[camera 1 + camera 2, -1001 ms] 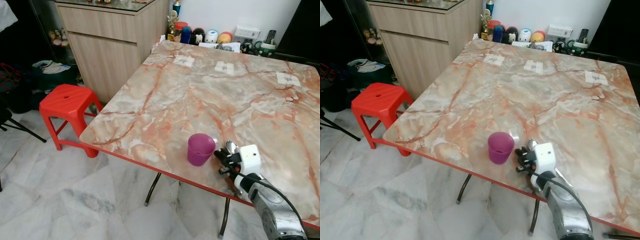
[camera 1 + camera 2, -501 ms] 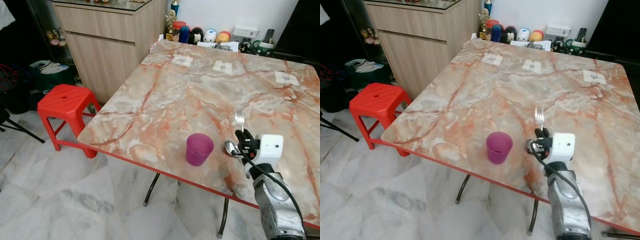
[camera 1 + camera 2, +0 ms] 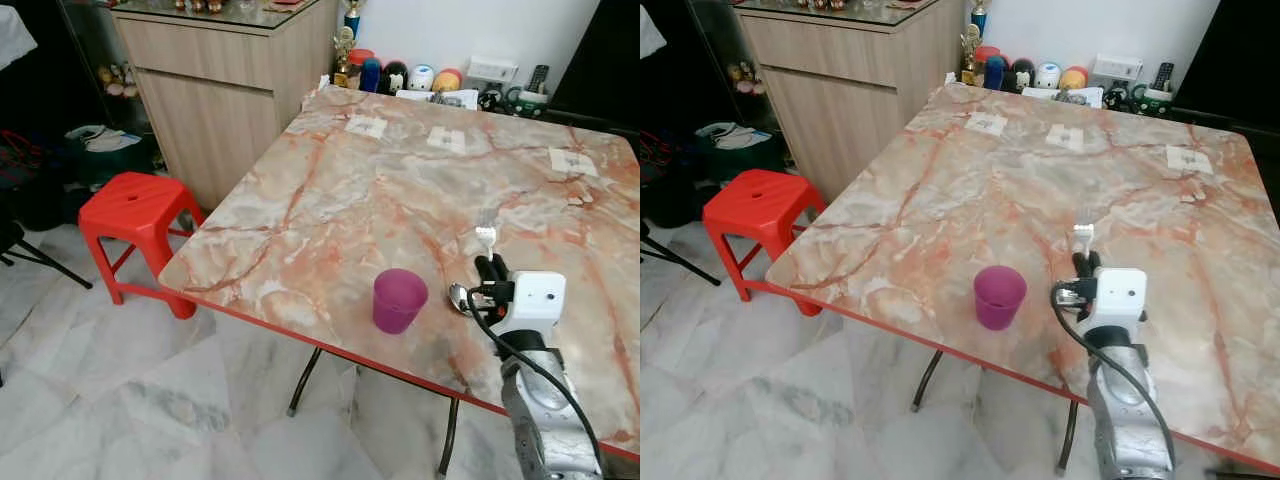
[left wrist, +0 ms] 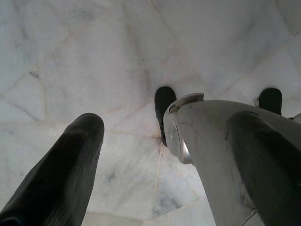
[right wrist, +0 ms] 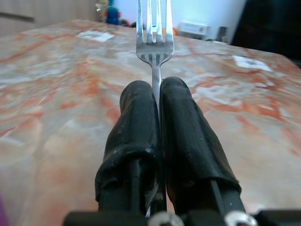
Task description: Setting the table
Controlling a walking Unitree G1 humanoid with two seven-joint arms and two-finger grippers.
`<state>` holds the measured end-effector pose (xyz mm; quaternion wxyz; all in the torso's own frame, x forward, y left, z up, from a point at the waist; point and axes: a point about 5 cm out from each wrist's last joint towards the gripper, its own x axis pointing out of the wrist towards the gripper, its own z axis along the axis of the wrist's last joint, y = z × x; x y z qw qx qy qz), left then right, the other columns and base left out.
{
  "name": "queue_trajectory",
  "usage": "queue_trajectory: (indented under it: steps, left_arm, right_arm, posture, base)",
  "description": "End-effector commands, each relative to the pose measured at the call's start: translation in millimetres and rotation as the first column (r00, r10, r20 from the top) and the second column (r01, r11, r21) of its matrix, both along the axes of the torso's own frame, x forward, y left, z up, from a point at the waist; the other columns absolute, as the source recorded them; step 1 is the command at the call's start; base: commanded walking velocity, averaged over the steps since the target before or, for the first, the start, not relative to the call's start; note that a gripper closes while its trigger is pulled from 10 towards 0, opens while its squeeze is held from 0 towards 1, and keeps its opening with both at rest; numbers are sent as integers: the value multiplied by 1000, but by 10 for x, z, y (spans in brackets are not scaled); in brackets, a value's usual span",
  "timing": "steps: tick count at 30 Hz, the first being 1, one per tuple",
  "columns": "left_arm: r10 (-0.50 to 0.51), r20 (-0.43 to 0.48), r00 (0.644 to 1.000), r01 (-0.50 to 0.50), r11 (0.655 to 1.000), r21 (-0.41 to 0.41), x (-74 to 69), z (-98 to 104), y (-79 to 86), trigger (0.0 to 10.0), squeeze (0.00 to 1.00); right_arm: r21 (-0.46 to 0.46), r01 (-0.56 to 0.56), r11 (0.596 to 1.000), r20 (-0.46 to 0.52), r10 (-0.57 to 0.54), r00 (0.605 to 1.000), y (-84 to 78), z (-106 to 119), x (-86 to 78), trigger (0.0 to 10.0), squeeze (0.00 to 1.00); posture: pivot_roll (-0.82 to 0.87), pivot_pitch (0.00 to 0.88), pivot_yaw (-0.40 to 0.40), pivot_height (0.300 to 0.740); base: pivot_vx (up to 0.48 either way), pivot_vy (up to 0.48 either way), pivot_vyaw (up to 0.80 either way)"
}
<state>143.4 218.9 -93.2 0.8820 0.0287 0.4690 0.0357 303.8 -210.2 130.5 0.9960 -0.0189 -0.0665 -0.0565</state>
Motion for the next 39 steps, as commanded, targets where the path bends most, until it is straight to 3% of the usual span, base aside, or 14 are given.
queue_trajectory:
  steps: [1,7,13,35,39]
  left_arm:
    - [-2,-40,999,2,1000,-5,-62,-39,-48,10000,0]
    - [-11,-41,999,11,1000,-10,-65,-48,-87,10000,0]
    - [-7,-46,999,6,1000,-11,-89,-57,-95,10000,0]
    - [-19,-13,1000,19,1000,-7,29,-13,-91,10000,0]
    - [-24,-11,1000,24,1000,-6,34,-10,-90,10000,0]
  right_arm:
    - [24,62,998,20,-63,998,-51,31,-28,10000,0]
    - [38,46,998,-36,-45,998,35,-55,-53,10000,0]
    - [44,58,997,-22,-57,998,46,-27,-32,10000,0]
    - [84,82,993,21,-84,996,116,62,36,10000,0]
    - [85,91,992,21,-93,995,96,68,37,10000,0]
  posture:
    - [-43,29,-35,740]
    - [-39,26,-44,740]
    - [-40,42,-46,740]
    - [-32,77,-37,740]
    - [-36,82,-32,740]
  base:
    - [0,0,0]
    - [0,-234,-258]
    - [0,-395,-731]
    - [0,-394,0]
    - [0,-392,-664]
